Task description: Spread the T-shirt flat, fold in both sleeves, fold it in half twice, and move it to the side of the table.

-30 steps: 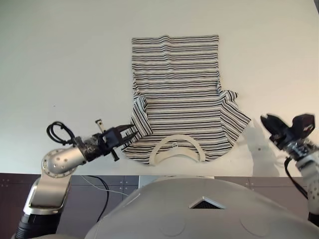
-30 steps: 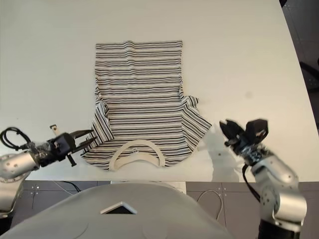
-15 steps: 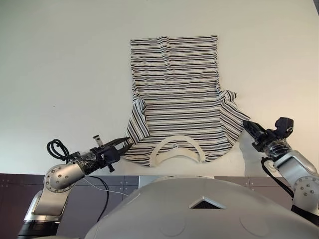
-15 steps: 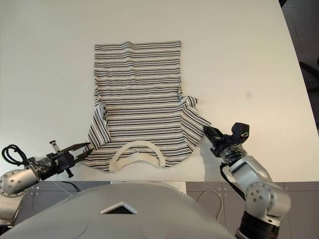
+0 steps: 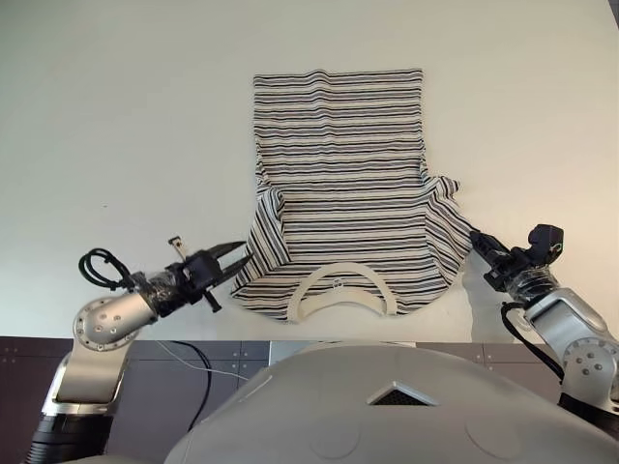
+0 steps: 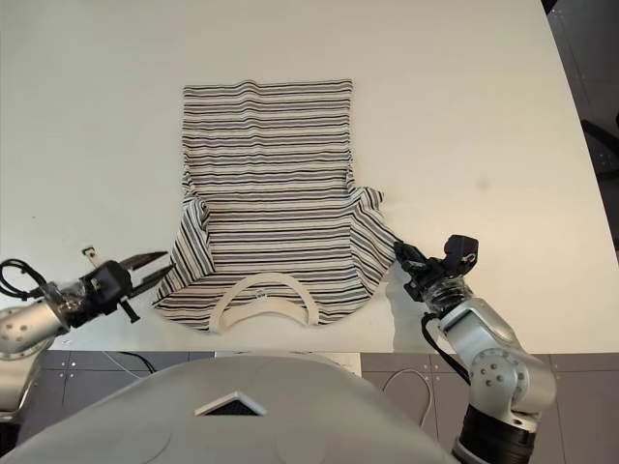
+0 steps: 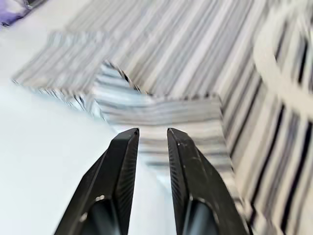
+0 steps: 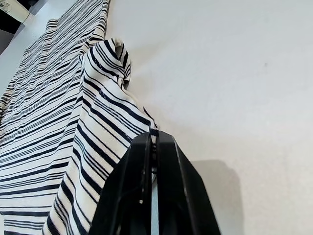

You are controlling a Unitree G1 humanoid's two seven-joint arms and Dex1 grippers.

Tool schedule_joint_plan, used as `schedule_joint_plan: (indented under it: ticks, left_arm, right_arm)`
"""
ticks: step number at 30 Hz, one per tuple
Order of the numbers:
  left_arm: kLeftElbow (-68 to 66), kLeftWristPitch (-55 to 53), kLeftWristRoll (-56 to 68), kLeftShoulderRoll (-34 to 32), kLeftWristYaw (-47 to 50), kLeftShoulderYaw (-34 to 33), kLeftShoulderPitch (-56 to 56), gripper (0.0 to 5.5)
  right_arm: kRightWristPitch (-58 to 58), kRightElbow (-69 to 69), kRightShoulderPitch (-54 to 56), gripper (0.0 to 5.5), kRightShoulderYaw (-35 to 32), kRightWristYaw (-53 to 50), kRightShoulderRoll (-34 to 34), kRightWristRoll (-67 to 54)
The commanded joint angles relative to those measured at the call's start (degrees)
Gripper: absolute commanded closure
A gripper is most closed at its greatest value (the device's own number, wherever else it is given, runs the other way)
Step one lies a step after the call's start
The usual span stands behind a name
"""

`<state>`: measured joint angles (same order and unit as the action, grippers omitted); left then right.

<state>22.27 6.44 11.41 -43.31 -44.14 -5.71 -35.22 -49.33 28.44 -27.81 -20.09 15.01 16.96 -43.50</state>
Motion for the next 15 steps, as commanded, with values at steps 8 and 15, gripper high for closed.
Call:
schedule_joint_plan:
  ticks: [8,15]
  left_arm:
    - [12.27,-12.96,6.18,0.02,0.85,-1.29,3.61,4.43]
    - [11.90,-11.36,2.18,-0.10,-0.18,1.26,3.94,4.43]
  right_arm:
    - [9.77,9.32,0.13,5.38,9.00,5.57,10.23,13.45]
    - [15.23,14.40,-1.37,5.38,22.47,6.92,13.15,24.70]
